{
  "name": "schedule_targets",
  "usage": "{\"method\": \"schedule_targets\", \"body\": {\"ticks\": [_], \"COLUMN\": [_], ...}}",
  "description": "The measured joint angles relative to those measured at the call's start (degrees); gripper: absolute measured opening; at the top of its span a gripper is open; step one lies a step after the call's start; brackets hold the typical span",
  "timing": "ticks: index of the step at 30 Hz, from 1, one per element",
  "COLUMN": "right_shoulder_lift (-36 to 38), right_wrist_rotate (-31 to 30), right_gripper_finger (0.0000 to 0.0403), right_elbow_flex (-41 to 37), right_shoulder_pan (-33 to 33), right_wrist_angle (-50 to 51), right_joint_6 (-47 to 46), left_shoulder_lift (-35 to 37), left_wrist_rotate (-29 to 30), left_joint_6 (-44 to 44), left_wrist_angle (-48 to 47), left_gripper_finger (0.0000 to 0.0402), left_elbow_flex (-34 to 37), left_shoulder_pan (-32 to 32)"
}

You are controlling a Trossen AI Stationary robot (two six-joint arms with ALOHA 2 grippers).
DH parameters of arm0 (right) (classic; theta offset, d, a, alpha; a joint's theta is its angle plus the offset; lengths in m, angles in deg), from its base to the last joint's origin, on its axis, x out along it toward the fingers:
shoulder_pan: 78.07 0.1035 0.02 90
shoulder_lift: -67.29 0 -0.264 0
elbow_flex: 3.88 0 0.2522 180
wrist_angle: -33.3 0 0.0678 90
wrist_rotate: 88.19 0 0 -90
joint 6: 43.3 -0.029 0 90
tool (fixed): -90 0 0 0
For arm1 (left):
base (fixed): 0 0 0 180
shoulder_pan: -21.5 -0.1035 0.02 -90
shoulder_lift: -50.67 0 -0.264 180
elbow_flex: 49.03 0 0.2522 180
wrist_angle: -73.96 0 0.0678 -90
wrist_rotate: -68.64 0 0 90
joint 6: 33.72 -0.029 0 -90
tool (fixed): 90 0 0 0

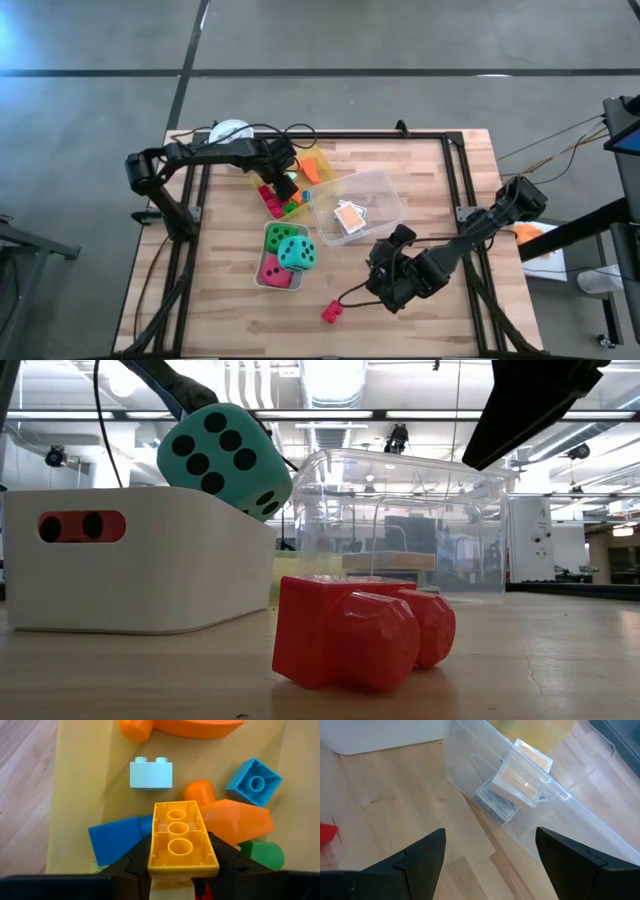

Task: Pick & Place Toys
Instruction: Put the dark yellow game piece into the yellow bin, then put the red game piece into the yellow bin

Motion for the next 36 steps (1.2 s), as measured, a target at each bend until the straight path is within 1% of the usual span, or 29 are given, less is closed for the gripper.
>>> {"method": "schedule_targets", "body": {"ticks": [9, 13, 18, 32, 36], "right_shoulder_lift": [0.0, 0.0, 0.0, 0.0, 0.0], "right_wrist_rotate": [0.0, 0.0, 0.0, 1.0, 1.0], "right_gripper_finger": [0.0303, 0.0303, 0.0303, 0.0303, 0.0303], "right_elbow_flex": [0.0, -0.1, -0.2, -0.2, -0.2], "right_shoulder_pan": [0.0, 0.0, 0.0, 0.0, 0.0], "right_wrist_angle": [-0.1, 0.0, 0.0, 0.0, 0.0], "right_joint_6": [0.2, 0.2, 0.2, 0.2, 0.2], "left_shoulder_lift": [0.0, -0.5, -0.3, -0.2, 0.6], "left_wrist_rotate": [0.0, 0.0, 0.0, 0.0, 0.0], "left_joint_6": [0.5, 0.7, 2.5, 3.3, 3.5], "left_wrist_angle": [0.0, -1.2, -0.6, -0.7, -2.6], "left_gripper_finger": [0.0129, 0.0165, 0.0208, 0.0293, 0.0313], "left_elbow_flex": [0.0, 0.5, 0.3, 0.2, 0.1], "left_shoulder_pan": [0.0, 0.0, 0.0, 0.0, 0.0]}}
